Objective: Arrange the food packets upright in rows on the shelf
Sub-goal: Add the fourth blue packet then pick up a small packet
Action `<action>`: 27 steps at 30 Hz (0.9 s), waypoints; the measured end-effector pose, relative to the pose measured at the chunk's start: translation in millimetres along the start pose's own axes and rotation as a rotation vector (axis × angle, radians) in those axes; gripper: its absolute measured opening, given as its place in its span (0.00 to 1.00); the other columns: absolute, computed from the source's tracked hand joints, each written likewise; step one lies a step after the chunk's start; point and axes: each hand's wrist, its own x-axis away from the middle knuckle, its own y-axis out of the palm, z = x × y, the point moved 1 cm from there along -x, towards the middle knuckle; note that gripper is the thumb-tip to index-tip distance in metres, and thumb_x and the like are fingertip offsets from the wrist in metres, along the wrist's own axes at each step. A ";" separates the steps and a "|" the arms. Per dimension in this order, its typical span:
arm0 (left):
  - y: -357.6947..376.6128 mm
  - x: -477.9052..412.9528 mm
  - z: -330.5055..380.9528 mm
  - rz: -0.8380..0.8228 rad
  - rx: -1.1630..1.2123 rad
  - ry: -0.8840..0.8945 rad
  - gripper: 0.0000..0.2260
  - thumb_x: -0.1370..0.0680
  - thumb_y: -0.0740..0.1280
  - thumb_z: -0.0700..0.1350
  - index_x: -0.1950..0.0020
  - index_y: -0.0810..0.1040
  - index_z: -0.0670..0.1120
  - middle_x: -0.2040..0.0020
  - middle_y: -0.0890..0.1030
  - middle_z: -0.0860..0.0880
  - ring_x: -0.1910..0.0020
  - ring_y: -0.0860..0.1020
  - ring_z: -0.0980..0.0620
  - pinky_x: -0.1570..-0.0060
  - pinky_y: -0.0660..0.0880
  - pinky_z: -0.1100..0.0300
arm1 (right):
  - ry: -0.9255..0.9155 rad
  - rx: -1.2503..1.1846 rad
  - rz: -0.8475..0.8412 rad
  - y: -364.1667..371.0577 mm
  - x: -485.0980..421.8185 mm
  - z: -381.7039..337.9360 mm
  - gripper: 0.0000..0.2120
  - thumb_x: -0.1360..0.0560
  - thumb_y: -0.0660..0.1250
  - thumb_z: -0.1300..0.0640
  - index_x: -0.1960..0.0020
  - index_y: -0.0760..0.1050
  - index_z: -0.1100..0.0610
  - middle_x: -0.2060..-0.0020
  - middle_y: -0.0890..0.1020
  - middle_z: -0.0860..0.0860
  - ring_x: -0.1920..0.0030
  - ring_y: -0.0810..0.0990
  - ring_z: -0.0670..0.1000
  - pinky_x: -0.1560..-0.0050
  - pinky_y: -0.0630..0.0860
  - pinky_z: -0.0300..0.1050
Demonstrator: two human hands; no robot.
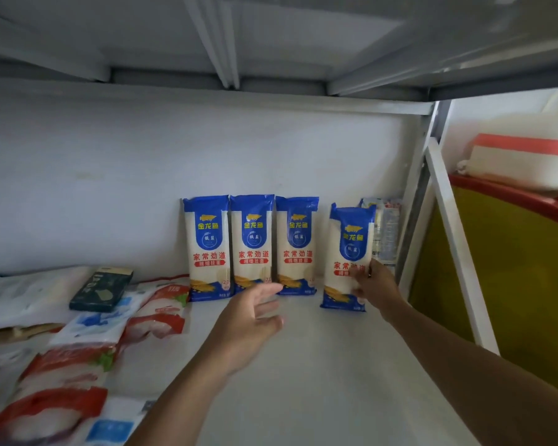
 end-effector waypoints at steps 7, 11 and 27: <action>-1.5 -14.8 -5.9 0.106 -0.002 0.012 0.20 0.21 0.71 0.39 0.33 0.77 0.57 0.35 0.80 0.62 0.36 0.78 0.65 0.32 0.75 0.57 | -0.008 0.063 -0.012 15.3 -48.3 -4.1 0.13 0.17 0.64 0.59 0.32 0.71 0.57 0.35 0.80 0.55 0.38 0.81 0.59 0.50 0.85 0.59; -3.9 -17.1 -8.5 0.150 -0.001 0.002 0.19 0.21 0.71 0.38 0.33 0.79 0.56 0.36 0.81 0.59 0.37 0.79 0.63 0.33 0.76 0.54 | -0.020 0.123 -0.016 20.4 -62.9 -8.3 0.06 0.17 0.64 0.58 0.42 0.73 0.59 0.42 0.83 0.58 0.53 0.83 0.56 0.64 0.82 0.49; 3.9 -11.0 -6.4 0.106 -0.031 -0.029 0.18 0.22 0.73 0.41 0.37 0.78 0.59 0.38 0.81 0.62 0.40 0.81 0.63 0.41 0.78 0.61 | -0.138 0.291 0.078 -17.9 -58.3 -15.4 0.09 0.19 0.69 0.53 0.57 0.81 0.54 0.59 0.86 0.53 0.58 0.85 0.55 0.57 0.84 0.50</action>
